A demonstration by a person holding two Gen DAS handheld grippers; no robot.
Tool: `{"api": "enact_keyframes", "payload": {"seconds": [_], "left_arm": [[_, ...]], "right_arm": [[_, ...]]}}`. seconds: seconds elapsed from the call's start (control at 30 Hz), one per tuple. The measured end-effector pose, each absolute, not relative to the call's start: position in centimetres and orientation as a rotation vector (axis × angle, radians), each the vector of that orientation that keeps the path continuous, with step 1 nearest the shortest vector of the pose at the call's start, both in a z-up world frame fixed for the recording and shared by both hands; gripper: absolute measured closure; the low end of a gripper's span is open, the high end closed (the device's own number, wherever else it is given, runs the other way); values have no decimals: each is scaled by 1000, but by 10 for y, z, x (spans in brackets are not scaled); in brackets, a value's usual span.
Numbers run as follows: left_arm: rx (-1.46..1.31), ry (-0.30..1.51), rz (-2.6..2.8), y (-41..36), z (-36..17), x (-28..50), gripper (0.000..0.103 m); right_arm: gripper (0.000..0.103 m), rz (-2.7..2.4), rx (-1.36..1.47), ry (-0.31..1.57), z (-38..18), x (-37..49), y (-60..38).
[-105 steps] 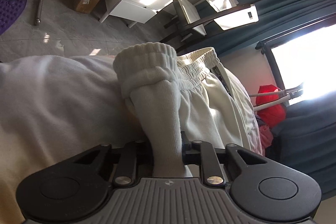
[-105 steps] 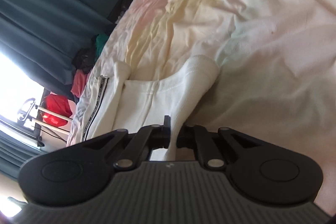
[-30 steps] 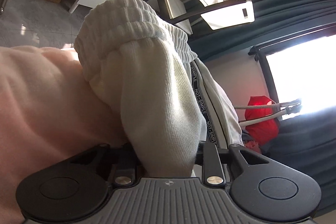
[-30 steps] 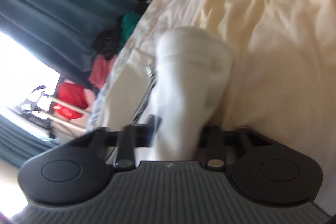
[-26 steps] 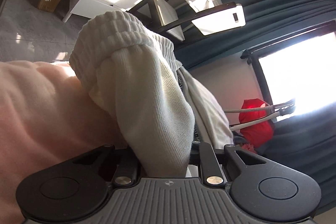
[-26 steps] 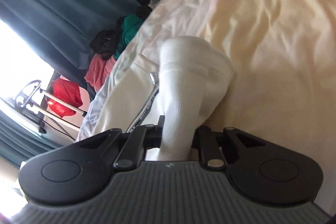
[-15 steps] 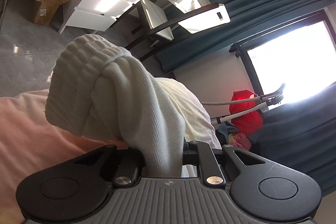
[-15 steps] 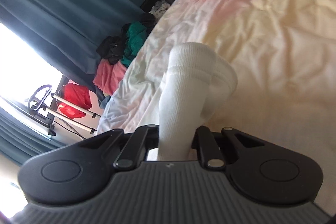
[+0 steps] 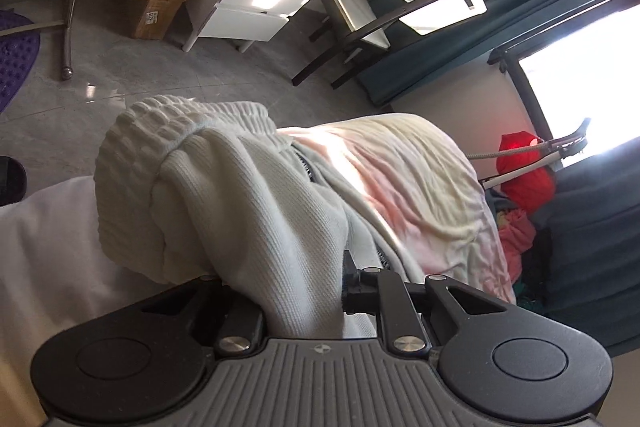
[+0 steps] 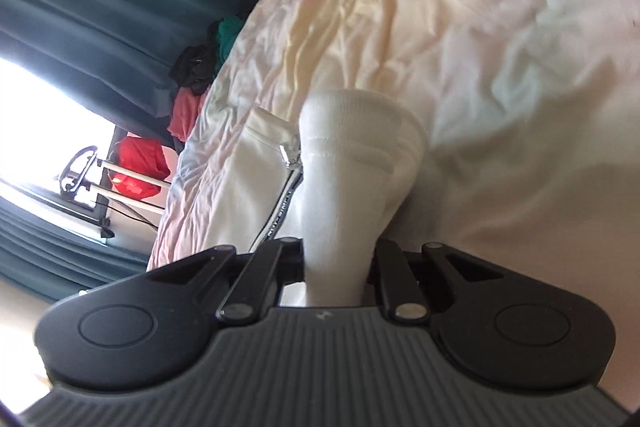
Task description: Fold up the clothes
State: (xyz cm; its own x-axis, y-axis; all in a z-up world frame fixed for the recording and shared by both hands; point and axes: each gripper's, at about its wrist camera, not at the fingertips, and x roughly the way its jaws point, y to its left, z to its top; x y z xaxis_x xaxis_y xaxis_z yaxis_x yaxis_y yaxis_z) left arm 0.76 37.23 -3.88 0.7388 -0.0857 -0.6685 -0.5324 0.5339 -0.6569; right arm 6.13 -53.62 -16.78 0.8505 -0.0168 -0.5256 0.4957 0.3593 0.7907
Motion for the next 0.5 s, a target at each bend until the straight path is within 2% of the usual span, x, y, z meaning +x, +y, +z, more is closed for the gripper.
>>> {"api": "enact_keyframes", "payload": {"seconds": [0.17, 0.27, 0.33, 0.37, 0.43, 0.5], "left_arm": [[-938, 758, 280, 366, -42, 4, 80], [-824, 813, 274, 356, -26, 4, 64], [-744, 849, 268, 345, -15, 1, 47], [-710, 861, 265, 340, -10, -2, 44], [-621, 861, 296, 328, 4, -13, 27], [-545, 831, 338, 314, 21, -30, 22]], "right_arm": [[91, -344, 1210, 424, -169, 60, -535], [91, -354, 1205, 431, -172, 61, -534], [91, -353, 1220, 434, -175, 59, -536], [91, -350, 1224, 433, -176, 59, -537], [91, -345, 1221, 433, -176, 57, -538], [91, -340, 1223, 432, -177, 56, -539]]}}
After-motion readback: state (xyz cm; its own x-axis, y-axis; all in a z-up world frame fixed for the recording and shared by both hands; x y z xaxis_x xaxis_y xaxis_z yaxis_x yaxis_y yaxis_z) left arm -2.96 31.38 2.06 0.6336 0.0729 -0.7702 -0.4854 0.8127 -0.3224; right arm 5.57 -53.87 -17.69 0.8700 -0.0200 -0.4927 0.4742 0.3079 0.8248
